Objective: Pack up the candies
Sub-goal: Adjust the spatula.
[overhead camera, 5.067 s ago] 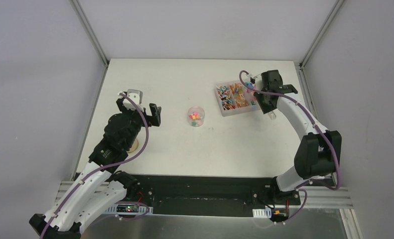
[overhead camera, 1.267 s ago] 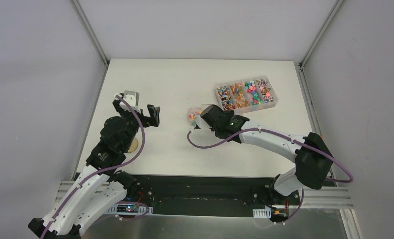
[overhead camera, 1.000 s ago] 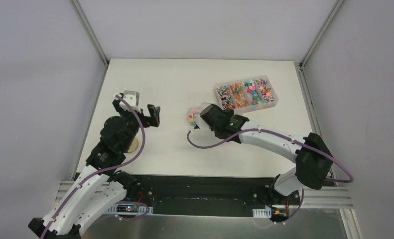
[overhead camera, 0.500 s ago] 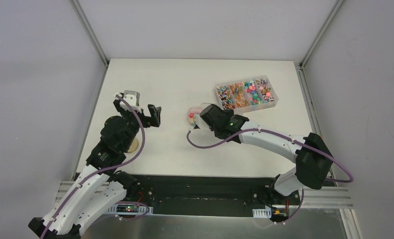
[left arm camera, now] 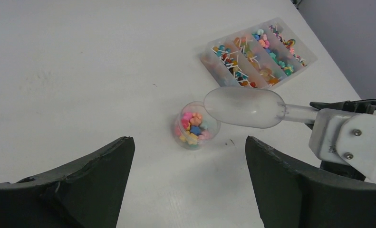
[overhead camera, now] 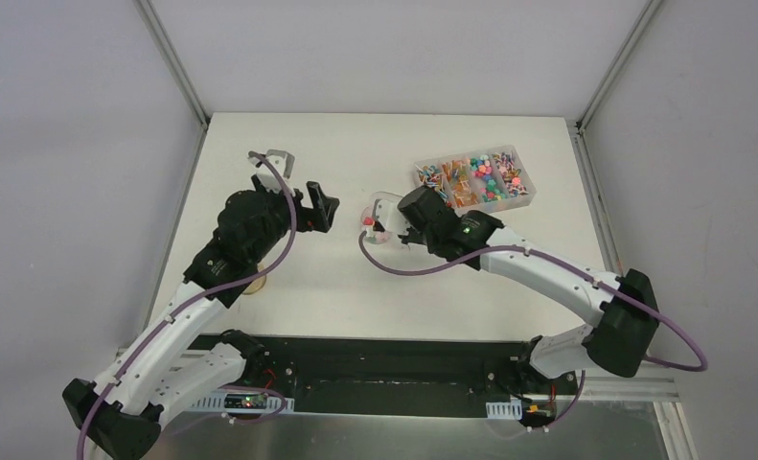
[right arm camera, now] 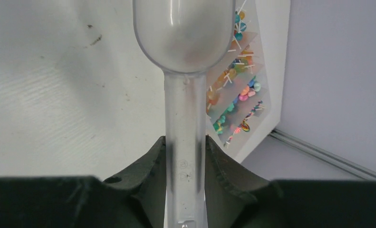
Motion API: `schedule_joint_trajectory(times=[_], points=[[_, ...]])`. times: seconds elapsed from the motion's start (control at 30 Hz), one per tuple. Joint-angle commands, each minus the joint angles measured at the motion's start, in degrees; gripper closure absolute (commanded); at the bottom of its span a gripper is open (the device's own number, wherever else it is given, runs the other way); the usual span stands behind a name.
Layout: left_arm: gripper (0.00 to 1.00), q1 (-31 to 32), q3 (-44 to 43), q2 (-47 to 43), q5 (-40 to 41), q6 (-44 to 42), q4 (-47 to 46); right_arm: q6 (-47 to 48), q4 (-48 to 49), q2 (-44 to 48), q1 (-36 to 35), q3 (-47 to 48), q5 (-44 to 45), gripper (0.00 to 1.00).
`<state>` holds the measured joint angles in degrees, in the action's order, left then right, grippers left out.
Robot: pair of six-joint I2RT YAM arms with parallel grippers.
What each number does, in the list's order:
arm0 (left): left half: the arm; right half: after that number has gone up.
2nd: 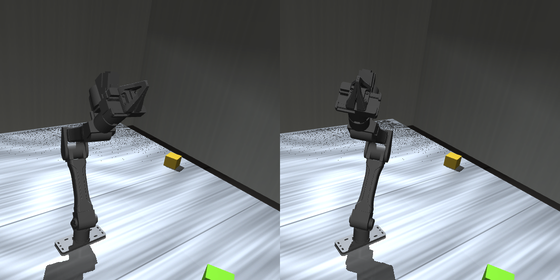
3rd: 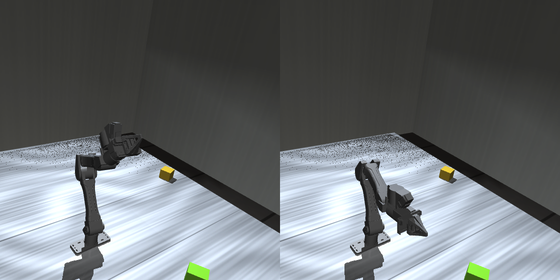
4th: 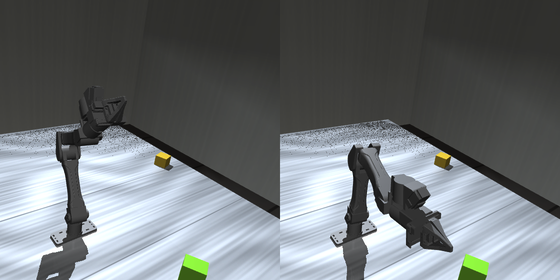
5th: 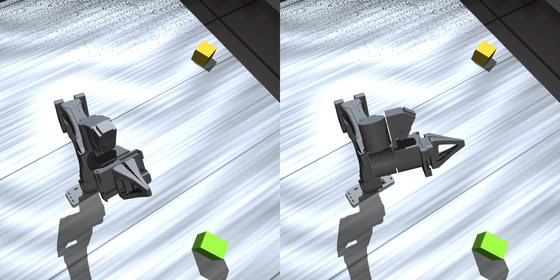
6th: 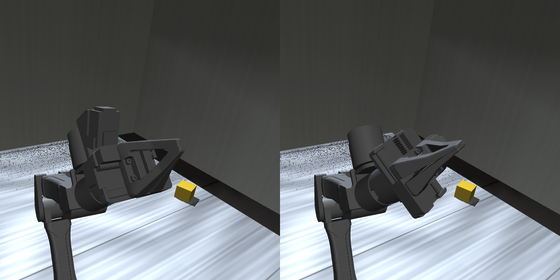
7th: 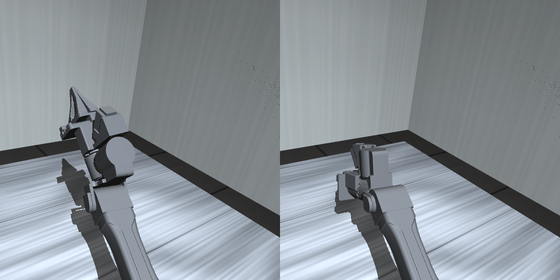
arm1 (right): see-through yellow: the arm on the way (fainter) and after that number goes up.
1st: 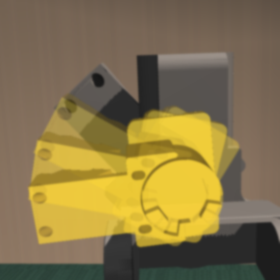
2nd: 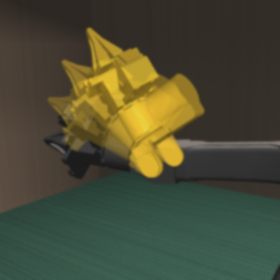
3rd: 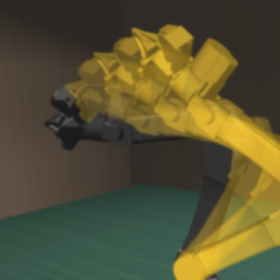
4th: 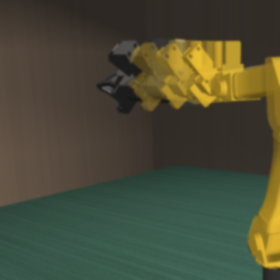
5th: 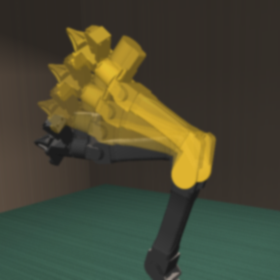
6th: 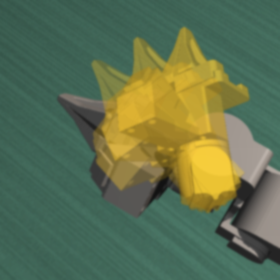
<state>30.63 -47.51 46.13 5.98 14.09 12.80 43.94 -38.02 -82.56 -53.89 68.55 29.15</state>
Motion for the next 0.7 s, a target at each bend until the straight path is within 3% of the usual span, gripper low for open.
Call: schedule_joint_trajectory(times=[0.0,0.33,0.67], points=[[0.12,-0.49,-3.62,2.63,-5.41,5.24,-1.23,-7.15,0.65,6.4,0.58,1.87,-10.45,1.0],[0.19,-0.49,-5.96,11.81,-12.09,10.6,-2.42,-13.04,0.52,9.09,1.3,4.88,-21.61,1.0],[0.24,-0.49,-4.26,14.65,-12.39,10.24,-2.6,-14.66,1.85,11.14,1.32,3.5,-24.63,1.0]])
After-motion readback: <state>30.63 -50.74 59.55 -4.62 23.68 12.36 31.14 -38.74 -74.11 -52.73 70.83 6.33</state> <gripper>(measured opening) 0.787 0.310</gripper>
